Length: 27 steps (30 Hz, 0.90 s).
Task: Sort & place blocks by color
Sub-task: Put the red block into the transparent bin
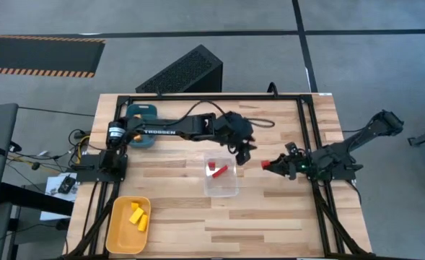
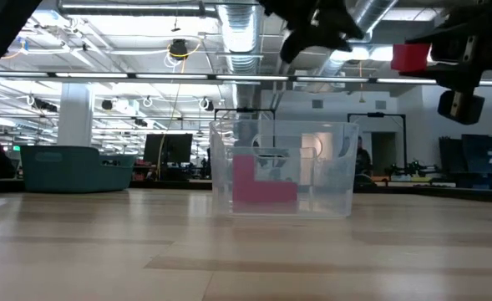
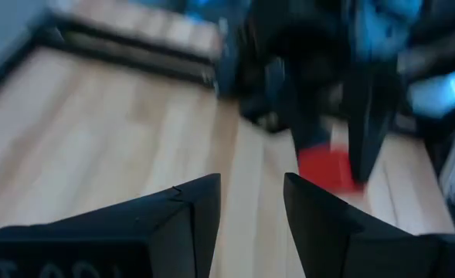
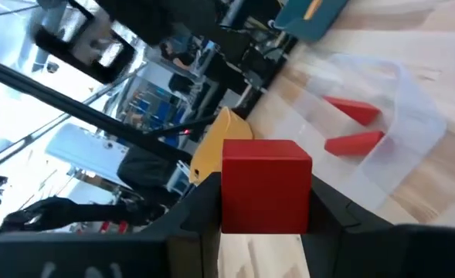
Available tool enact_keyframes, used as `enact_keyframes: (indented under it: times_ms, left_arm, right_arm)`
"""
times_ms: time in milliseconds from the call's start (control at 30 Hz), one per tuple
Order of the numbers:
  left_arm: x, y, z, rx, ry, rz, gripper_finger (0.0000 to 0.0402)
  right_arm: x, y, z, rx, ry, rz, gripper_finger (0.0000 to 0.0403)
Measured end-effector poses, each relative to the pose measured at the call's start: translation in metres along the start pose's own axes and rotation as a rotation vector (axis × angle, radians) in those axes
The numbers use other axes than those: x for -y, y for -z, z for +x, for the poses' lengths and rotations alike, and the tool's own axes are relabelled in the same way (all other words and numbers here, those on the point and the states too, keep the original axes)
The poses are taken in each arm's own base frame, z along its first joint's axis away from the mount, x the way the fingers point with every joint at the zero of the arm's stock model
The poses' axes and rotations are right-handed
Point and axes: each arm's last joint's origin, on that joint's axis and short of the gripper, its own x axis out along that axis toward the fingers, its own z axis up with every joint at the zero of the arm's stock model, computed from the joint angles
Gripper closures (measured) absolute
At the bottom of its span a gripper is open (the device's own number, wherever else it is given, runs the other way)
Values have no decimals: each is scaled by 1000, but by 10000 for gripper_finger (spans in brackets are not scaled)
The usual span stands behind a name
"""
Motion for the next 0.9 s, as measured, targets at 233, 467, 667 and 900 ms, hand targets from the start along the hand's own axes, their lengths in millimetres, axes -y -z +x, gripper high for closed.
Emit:
enact_keyframes:
  times_ms: [233,467,667,900]
  left_arm:
    - [4,-29,-14,200,-80,73,271]
    - [2,-43,-20,295,-60,38,264]
    - [1,-61,-33,377,-63,98,263]
    - [-8,-76,-59,451,-131,165,274]
  right_arm:
    - [-3,-1,0,13,-26,1,263]
    - [-6,-3,0,28,-54,16,261]
    - [-10,-6,-1,58,-94,41,262]
    - [-14,-9,-2,108,-131,70,267]
